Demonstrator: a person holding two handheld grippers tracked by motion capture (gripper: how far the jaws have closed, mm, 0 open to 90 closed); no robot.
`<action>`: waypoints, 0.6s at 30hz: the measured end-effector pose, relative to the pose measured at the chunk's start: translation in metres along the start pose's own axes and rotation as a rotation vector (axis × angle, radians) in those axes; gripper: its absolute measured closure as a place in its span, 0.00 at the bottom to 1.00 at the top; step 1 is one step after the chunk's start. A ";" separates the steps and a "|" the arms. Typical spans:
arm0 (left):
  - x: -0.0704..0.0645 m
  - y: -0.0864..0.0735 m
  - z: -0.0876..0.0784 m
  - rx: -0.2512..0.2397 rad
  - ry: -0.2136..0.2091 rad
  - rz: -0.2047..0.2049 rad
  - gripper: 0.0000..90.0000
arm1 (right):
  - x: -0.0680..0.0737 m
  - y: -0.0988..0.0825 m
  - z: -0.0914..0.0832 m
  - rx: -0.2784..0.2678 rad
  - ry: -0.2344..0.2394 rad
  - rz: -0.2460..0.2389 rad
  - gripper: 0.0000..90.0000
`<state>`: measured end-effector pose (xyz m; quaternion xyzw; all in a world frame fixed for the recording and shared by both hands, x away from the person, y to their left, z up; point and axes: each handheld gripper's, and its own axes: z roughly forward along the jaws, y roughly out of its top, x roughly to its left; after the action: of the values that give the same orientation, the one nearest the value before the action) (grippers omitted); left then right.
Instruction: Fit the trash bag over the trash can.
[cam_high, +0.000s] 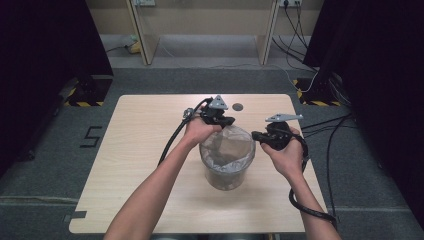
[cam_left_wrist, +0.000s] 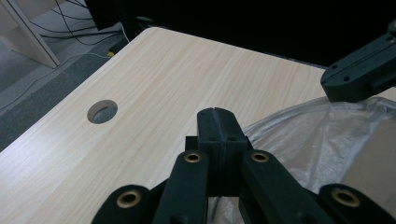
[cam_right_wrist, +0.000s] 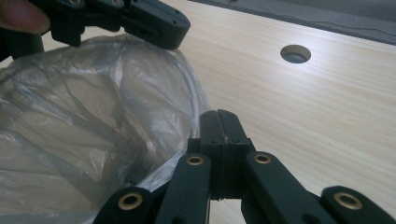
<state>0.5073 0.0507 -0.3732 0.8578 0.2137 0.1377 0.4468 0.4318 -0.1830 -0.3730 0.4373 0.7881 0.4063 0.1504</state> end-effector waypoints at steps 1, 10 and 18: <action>0.001 0.000 0.000 0.001 0.001 -0.007 1.00 | 0.000 -0.001 0.001 0.003 -0.002 0.002 1.00; 0.006 -0.004 -0.006 0.017 0.012 -0.015 1.00 | -0.002 -0.006 0.002 0.025 -0.004 -0.012 0.99; 0.011 -0.008 -0.021 -0.024 0.042 -0.040 0.96 | -0.001 -0.002 -0.010 -0.015 -0.063 -0.023 0.83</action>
<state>0.5058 0.0749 -0.3681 0.8450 0.2383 0.1491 0.4550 0.4255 -0.1892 -0.3683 0.4397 0.7848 0.3966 0.1830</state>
